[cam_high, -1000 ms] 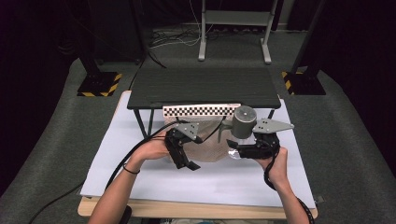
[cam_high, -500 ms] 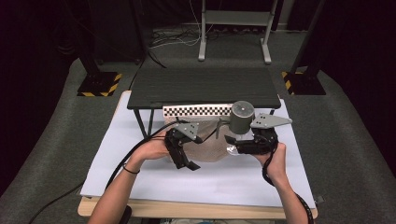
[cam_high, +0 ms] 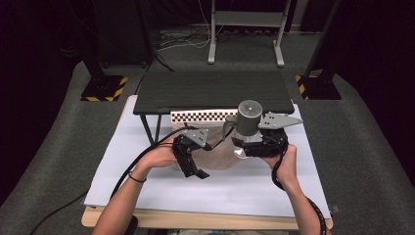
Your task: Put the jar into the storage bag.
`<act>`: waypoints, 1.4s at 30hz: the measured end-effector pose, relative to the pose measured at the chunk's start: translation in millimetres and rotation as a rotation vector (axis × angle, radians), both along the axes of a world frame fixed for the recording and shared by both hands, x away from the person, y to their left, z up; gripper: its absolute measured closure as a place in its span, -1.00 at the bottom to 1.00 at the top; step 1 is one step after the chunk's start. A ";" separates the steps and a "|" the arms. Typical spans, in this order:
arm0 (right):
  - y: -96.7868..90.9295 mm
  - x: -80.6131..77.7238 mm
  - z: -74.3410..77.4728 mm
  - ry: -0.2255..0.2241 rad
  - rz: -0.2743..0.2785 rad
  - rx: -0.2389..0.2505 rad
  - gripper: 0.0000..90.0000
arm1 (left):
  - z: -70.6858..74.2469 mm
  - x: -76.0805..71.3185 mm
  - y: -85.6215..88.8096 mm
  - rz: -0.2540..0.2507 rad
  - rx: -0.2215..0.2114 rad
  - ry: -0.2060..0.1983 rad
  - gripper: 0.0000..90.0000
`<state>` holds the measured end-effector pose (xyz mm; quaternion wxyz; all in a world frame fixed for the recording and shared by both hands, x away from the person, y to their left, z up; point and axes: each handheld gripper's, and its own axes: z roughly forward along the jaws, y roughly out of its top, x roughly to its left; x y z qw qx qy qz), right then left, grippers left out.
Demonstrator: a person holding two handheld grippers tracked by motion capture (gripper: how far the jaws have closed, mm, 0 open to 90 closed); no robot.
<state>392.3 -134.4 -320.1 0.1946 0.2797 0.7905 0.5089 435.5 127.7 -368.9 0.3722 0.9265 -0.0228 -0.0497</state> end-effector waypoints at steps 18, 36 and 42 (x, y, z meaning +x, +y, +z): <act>22.1 18.8 16.5 -0.009 0.009 0.026 -0.33 | -0.4 0.5 0.2 -0.006 0.001 -0.005 -1.00; 40.1 40.0 19.2 -0.005 0.007 0.071 -0.33 | -0.3 0.2 -0.2 -0.009 0.000 -0.006 -1.00; 52.8 49.0 16.2 0.006 0.021 0.070 -0.33 | -0.2 0.1 0.7 -0.013 -0.007 -0.003 -1.00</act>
